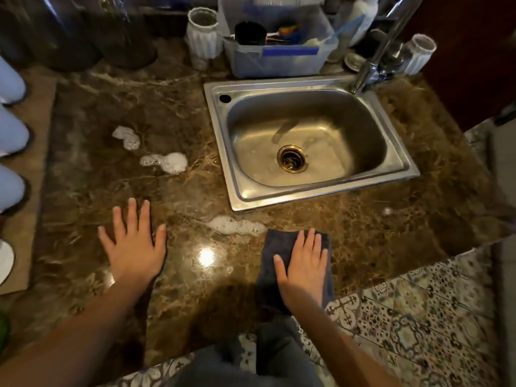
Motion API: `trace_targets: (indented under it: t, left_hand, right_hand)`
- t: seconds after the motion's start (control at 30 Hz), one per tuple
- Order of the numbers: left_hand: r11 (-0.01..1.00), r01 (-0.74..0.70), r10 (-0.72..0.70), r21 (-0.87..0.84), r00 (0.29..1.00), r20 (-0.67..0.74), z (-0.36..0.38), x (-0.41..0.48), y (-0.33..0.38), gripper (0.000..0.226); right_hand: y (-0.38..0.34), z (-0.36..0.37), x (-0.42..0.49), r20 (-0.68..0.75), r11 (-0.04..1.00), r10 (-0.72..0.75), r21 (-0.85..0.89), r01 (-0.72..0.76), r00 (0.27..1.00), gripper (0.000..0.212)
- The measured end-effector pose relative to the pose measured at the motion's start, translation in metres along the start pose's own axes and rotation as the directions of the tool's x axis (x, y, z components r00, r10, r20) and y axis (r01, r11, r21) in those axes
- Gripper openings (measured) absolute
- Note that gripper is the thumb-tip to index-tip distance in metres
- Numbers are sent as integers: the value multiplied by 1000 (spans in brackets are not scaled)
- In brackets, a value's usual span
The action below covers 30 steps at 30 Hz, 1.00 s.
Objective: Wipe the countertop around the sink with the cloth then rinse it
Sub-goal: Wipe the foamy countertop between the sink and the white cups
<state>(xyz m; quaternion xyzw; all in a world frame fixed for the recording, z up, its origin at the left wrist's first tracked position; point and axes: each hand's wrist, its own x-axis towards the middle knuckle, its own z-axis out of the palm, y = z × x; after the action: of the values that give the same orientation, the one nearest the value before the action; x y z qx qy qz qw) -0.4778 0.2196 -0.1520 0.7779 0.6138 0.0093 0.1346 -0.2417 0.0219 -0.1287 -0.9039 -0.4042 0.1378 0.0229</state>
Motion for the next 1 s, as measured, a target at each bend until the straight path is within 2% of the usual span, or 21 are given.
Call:
trace_targets:
  t: [0.13,0.23,0.33,0.43,0.5,0.57,0.7,0.9,1.0]
  left_hand:
    - [1000,-6,6,15,1000,13,1,2,-3,69]
    - [1000,-10,10,10,1000,15,2,3,-3,69]
    - [1000,-17,17,6,1000,0,2,2,-2,68]
    - [1000,-24,24,20,1000,-12,4,3,-1,67]
    - [999,-30,30,23,1000,-6,5,4,-1,66]
    - [999,-36,36,15,999,-11,7,4,-3,65]
    - [999,-40,38,-26,998,-47,7,3,-3,62]
    - [998,-44,42,-36,997,-60,1,3,-2,60]
    - [990,-32,23,-135,998,-66,-5,1,-1,59]
  right_hand:
    - [38,-18,48,50,958,-266,-100,269,963,79]
    - [62,-39,85,106,921,-366,-104,376,925,77]
    - [61,-36,92,63,932,-337,-118,342,939,77]
    - [32,-18,79,-53,989,-121,-96,115,991,81]
    - [5,-10,71,-86,997,-19,-70,13,996,83]
    - [-22,-4,61,-80,997,-40,-67,34,996,84]
    - [-68,11,43,-49,979,-178,-110,172,983,83]
    - [-95,21,38,-88,976,-193,-115,183,977,82]
    - [-101,23,34,-56,963,-251,-115,244,966,81]
